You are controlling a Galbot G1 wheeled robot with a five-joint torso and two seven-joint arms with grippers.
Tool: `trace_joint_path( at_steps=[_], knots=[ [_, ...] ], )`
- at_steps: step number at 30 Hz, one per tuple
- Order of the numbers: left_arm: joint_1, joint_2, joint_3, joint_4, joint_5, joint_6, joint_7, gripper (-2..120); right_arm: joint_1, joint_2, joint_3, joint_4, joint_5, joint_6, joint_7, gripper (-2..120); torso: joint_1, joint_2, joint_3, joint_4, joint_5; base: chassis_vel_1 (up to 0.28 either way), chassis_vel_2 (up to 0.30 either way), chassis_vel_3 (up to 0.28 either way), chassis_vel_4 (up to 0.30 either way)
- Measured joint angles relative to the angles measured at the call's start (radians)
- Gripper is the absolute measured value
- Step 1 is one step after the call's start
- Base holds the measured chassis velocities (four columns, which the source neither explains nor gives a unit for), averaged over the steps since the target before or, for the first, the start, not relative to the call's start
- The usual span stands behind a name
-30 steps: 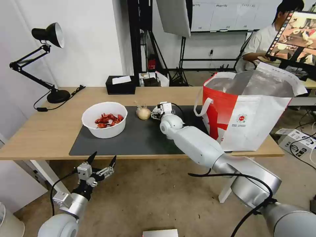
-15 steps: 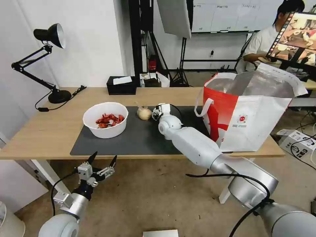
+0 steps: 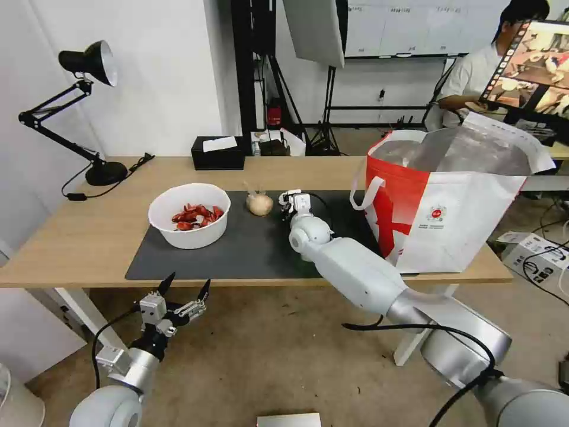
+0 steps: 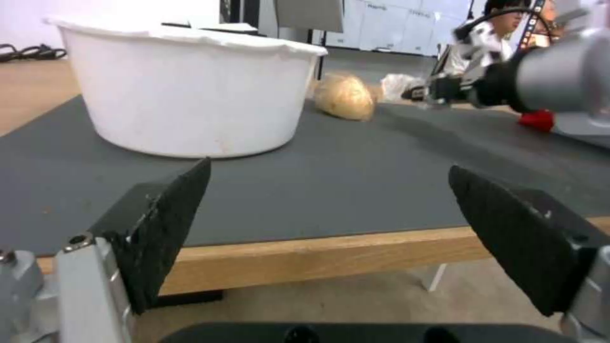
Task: Pick up the trash from the table and place it into the takeout bag.
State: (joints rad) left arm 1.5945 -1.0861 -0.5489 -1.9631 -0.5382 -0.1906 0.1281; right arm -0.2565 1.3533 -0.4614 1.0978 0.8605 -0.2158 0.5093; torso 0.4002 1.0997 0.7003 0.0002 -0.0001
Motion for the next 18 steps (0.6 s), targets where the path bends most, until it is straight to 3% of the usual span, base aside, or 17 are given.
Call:
trace_joint_path(
  at_steps=[9, 12, 18],
  knots=[
    [0.005, -0.007, -0.001, -0.007, 0.0, -0.001, -0.001, 100, -0.144, -0.164, 0.02, 0.33, -0.053, 0.152, 0.004, 0, 0.0, 0.0, 0.0, -0.0005, 0.0004, 0.0, 0.0, 0.0, 0.0],
    [0.009, -0.014, -0.001, -0.011, 0.0, -0.001, -0.002, 100, -0.235, -0.248, 0.077, 0.485, -0.147, 0.216, -0.004, 0, 0.0, 0.0, 0.0, -0.0003, 0.0004, 0.0, 0.0, 0.0, 0.0],
    [0.014, -0.021, 0.002, -0.016, 0.0, -0.001, -0.004, 100, -0.335, -0.324, 0.192, 0.604, -0.313, 0.337, -0.084, 0, 0.0, 0.0, 0.0, -0.0005, 0.0004, 0.0, 0.0, 0.0, 0.0]
  ],
)
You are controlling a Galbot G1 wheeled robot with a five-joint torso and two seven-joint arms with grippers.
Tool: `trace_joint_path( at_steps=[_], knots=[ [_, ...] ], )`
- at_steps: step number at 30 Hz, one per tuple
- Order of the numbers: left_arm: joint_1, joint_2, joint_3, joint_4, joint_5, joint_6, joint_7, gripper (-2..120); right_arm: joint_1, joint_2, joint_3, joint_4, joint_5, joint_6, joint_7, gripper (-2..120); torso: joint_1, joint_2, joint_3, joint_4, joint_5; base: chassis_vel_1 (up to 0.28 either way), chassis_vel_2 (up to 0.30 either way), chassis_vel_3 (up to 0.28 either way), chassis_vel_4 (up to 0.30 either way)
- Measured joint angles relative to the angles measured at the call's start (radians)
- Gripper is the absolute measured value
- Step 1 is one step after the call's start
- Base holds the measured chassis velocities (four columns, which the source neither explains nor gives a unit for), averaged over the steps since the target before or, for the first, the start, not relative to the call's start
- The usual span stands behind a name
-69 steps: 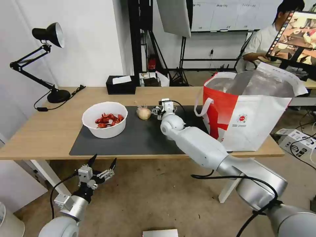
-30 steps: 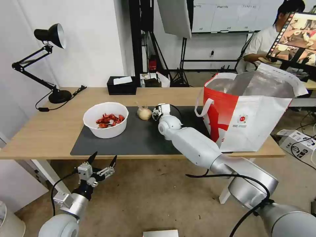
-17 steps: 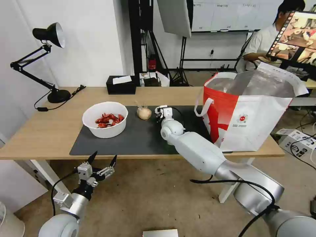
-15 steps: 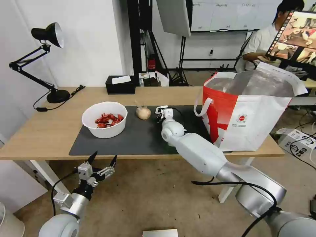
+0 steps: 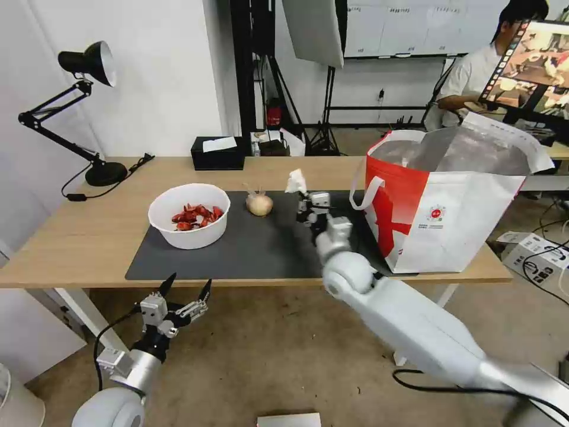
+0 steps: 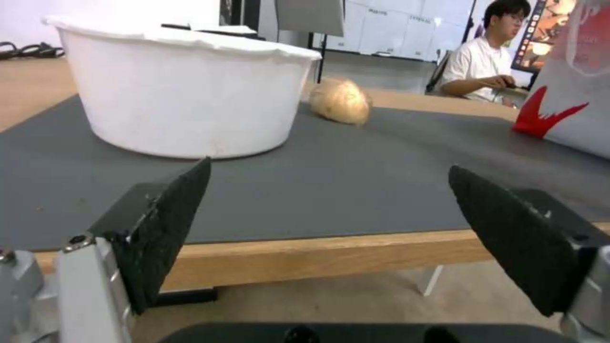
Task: Pick up the trash from the table and place it into the takeout bag.
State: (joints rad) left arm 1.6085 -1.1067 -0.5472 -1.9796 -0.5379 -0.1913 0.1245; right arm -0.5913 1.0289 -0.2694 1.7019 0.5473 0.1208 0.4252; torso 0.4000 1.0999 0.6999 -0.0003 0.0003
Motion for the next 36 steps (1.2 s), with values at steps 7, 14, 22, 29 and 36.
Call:
trace_joint_path(
  at_steps=[7, 14, 22, 29, 36],
  knots=[
    [0.002, 0.0, 0.003, -0.014, 0.0, 0.0, -0.005, 100, -0.024, -0.054, 0.125, 0.109, -0.069, 0.037, 0.039, 0, 0.0, 0.0, 0.0, 0.0002, 0.0, 0.0, 0.0, 0.0, 0.0],
    [0.01, 0.0, 0.007, -0.039, 0.0, 0.001, -0.005, 100, 0.05, -0.122, 0.219, 0.157, -0.037, -0.091, 0.177, 0, 0.0, 0.0, 0.0, 0.0003, -0.0001, 0.0, 0.0, 0.0, 0.0],
    [0.013, -0.001, 0.02, -0.042, 0.0, 0.002, -0.005, 100, 0.077, -0.197, 0.265, 0.145, 0.093, -0.218, 0.223, 0, 0.0, 0.0, 0.0, 0.0002, 0.0, 0.0, 0.0, 0.0, 0.0],
    [0.017, -0.004, 0.029, -0.054, 0.001, 0.004, -0.004, 100, 0.061, -0.223, 0.266, 0.175, 0.184, -0.321, 0.276, 0, 0.0, 0.0, 0.0, 0.0003, -0.0001, 0.0, 0.0, 0.0, 0.0],
    [0.013, 0.0, 0.025, -0.054, -0.011, 0.005, -0.003, 100, 0.056, -0.235, 0.273, 0.196, 0.269, -0.374, 0.329, 18, 0.0, 0.0, 0.0, 0.0003, -0.0002, 0.0, 0.0, 0.0, 0.0]
  ],
)
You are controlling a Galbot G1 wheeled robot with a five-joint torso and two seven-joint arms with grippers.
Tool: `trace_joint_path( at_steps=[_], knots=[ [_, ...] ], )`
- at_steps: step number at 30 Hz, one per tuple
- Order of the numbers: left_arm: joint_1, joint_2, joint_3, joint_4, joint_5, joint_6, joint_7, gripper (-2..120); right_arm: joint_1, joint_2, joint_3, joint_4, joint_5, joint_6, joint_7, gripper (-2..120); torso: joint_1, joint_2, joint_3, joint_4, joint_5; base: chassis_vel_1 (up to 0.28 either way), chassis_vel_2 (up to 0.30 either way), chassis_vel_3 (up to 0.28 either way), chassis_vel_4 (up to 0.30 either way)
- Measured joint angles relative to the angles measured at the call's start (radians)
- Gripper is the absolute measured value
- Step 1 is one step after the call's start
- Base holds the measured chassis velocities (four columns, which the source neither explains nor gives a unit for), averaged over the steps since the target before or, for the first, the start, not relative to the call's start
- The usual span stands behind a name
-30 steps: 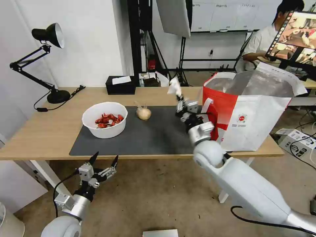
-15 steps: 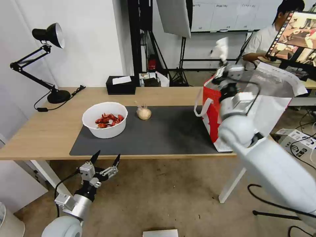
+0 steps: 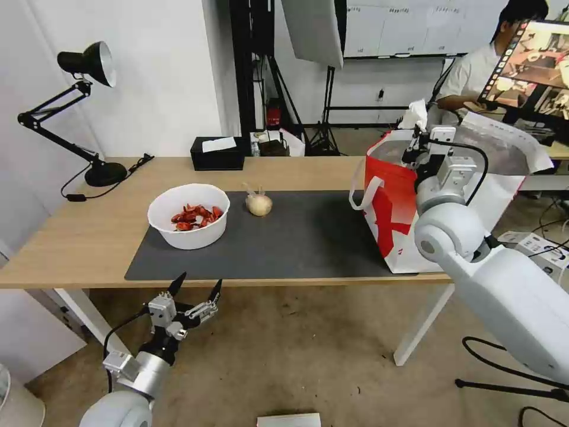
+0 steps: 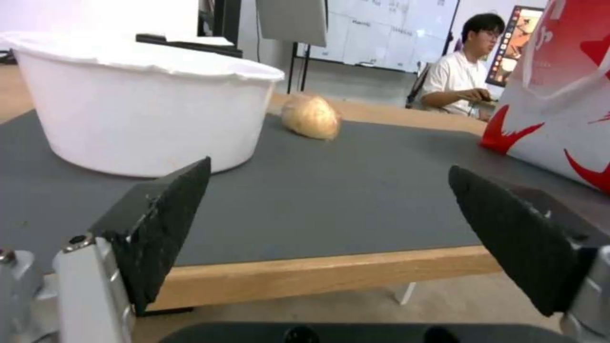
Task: Pick up the trash from the table and place it into the takeout bag.
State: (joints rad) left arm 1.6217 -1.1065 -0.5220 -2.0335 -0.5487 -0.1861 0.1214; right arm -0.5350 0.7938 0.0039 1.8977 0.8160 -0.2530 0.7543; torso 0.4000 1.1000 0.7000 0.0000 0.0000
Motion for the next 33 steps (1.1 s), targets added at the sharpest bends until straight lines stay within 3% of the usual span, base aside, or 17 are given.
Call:
trace_joint_path(
  at_steps=[3, 5, 7, 11, 13, 15, 20, 23, 26, 28, 30, 33],
  knots=[
    [0.0, 0.004, -0.003, -0.001, -0.008, 0.0, 0.0, 100, -0.001, -0.009, 0.006, 0.007, 0.012, -0.006, 0.009, 28, 0.0, 0.0, 0.0, -0.0001, 0.0, 0.0, 0.0, 0.0, 0.0],
    [-0.003, 0.008, -0.004, -0.002, -0.012, 0.001, 0.0, 100, 0.001, -0.014, 0.007, 0.011, 0.018, -0.015, 0.012, 41, 0.0, 0.0, 0.0, 0.0, 0.0, 0.0, 0.0, 0.0, 0.0],
    [-0.005, 0.01, -0.004, -0.003, -0.013, 0.001, 0.0, 100, 0.001, -0.014, 0.007, 0.011, 0.018, -0.018, 0.012, 45, 0.0, 0.0, 0.0, 0.0, -0.0001, 0.0, 0.0, 0.0, 0.0],
    [-0.01, 0.017, -0.007, -0.007, -0.021, 0.002, 0.001, 100, -0.007, -0.014, 0.006, 0.021, 0.016, -0.027, 0.019, 67, 0.0, 0.0, 0.0, 0.0, 0.0, 0.0, 0.0, 0.0, 0.0],
    [-0.01, 0.018, -0.008, -0.008, -0.022, 0.003, 0.001, 100, -0.011, -0.015, 0.006, 0.024, 0.015, -0.027, 0.019, 68, 0.0, 0.0, 0.0, 0.0, -0.0001, 0.0, 0.0, 0.0, 0.0],
    [-0.01, 0.021, -0.011, -0.012, -0.025, 0.003, 0.001, 100, -0.017, -0.018, 0.006, 0.03, 0.017, -0.027, 0.018, 80, 0.0, 0.0, 0.0, 0.0, -0.0001, 0.0, 0.0, 0.0, 0.0],
    [-0.01, 0.03, -0.018, -0.021, -0.033, 0.003, 0.001, 100, -0.037, -0.026, 0.016, 0.055, 0.039, 0.008, -0.014, 95, 0.0, 0.0, 0.0, 0.0, 0.0, 0.0, 0.0, 0.0, 0.0],
    [-0.01, 0.032, -0.021, -0.026, -0.035, 0.004, 0.001, 100, -0.066, -0.036, 0.035, 0.08, 0.046, 0.066, -0.077, 99, 0.0, 0.0, 0.0, 0.0, 0.0, 0.0, 0.0, 0.0, 0.0],
    [-0.011, 0.027, -0.022, -0.027, -0.035, 0.004, 0.001, 100, -0.158, -0.066, 0.092, 0.14, 0.072, 0.176, -0.262, 100, 0.0, 0.0, 0.0, 0.0002, 0.0, 0.0, 0.0, 0.0, 0.0],
    [-0.01, 0.026, -0.022, -0.027, -0.034, 0.004, 0.001, 100, -0.182, -0.073, 0.105, 0.154, 0.078, 0.191, -0.297, 100, 0.0, 0.0, 0.0, 0.0001, -0.0001, 0.0, 0.0, 0.0, 0.0],
    [-0.009, 0.021, -0.022, -0.027, -0.032, 0.003, 0.001, 100, -0.304, -0.114, 0.164, 0.223, 0.104, 0.237, -0.453, 100, 0.0, 0.0, 0.0, -0.0002, 0.0, 0.0, 0.0, 0.0, 0.0],
    [-0.007, 0.019, -0.023, -0.027, -0.031, 0.002, 0.002, 100, -0.366, -0.141, 0.191, 0.252, 0.109, 0.253, -0.519, 100, 0.0, 0.0, 0.0, -0.0003, -0.0001, 0.0, 0.0, 0.0, 0.0]
  ],
)
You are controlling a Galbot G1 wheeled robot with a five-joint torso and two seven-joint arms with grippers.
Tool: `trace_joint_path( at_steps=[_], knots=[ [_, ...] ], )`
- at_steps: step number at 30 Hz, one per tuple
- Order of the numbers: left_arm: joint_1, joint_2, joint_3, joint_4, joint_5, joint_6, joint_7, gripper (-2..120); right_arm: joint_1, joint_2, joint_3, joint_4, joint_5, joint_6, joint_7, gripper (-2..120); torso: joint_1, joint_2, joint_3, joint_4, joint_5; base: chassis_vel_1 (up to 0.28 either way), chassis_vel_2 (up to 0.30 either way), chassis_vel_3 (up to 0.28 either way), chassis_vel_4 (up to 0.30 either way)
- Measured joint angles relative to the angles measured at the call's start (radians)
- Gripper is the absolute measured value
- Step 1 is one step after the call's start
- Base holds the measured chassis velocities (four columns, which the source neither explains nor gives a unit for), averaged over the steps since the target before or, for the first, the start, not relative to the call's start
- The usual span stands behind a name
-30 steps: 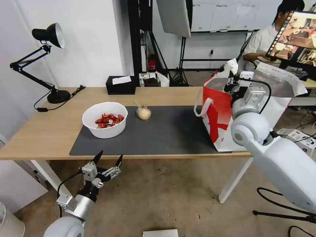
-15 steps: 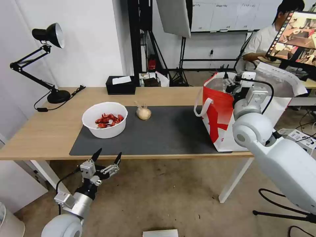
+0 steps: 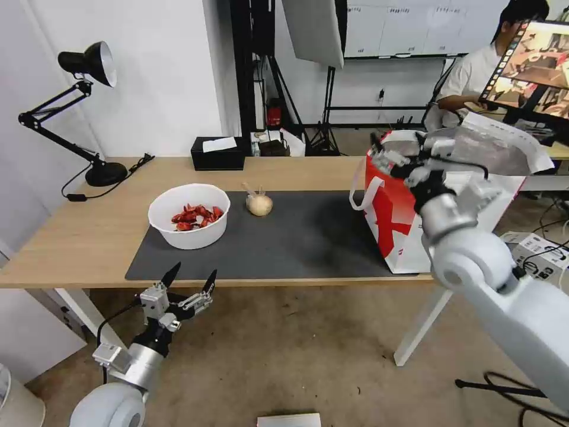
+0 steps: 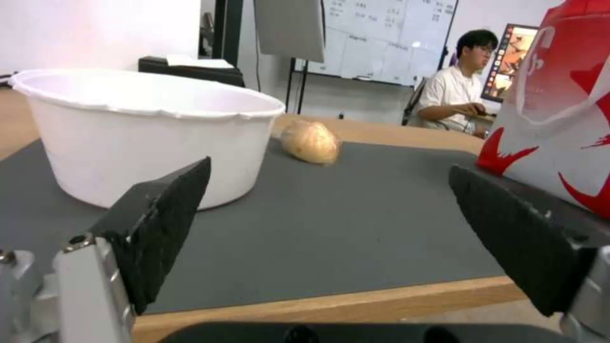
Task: Pick up the trash from the table and place it into the takeout bag.
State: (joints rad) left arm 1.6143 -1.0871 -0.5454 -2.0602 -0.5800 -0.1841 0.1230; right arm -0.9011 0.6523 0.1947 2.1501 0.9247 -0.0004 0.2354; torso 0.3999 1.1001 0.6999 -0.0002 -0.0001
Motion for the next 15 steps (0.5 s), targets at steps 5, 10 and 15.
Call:
trace_joint_path(
  at_steps=[5, 10, 15],
  knots=[
    [-0.001, -0.001, -0.002, 0.0, 0.002, -0.007, 0.001, 100, -0.195, -0.036, 0.08, 0.063, -0.031, 0.032, -0.105, 100, 0.0, 0.0, 0.0, 0.0002, 0.0001, 0.0, 0.0, 0.0, 0.0],
    [0.008, -0.005, -0.011, 0.001, 0.017, -0.008, 0.002, 100, -0.363, -0.018, 0.147, 0.07, -0.111, 0.099, -0.158, 100, 0.0, 0.0, 0.0, 0.0, 0.0003, 0.0, 0.0, 0.0, 0.0],
    [0.032, -0.014, -0.022, 0.016, 0.037, -0.008, 0.004, 100, -0.622, 0.094, 0.177, 0.04, -0.29, 0.223, -0.179, 100, 0.0, 0.0, 0.0, 0.0003, 0.0, 0.0, 0.0, 0.0, 0.0]
  ],
)
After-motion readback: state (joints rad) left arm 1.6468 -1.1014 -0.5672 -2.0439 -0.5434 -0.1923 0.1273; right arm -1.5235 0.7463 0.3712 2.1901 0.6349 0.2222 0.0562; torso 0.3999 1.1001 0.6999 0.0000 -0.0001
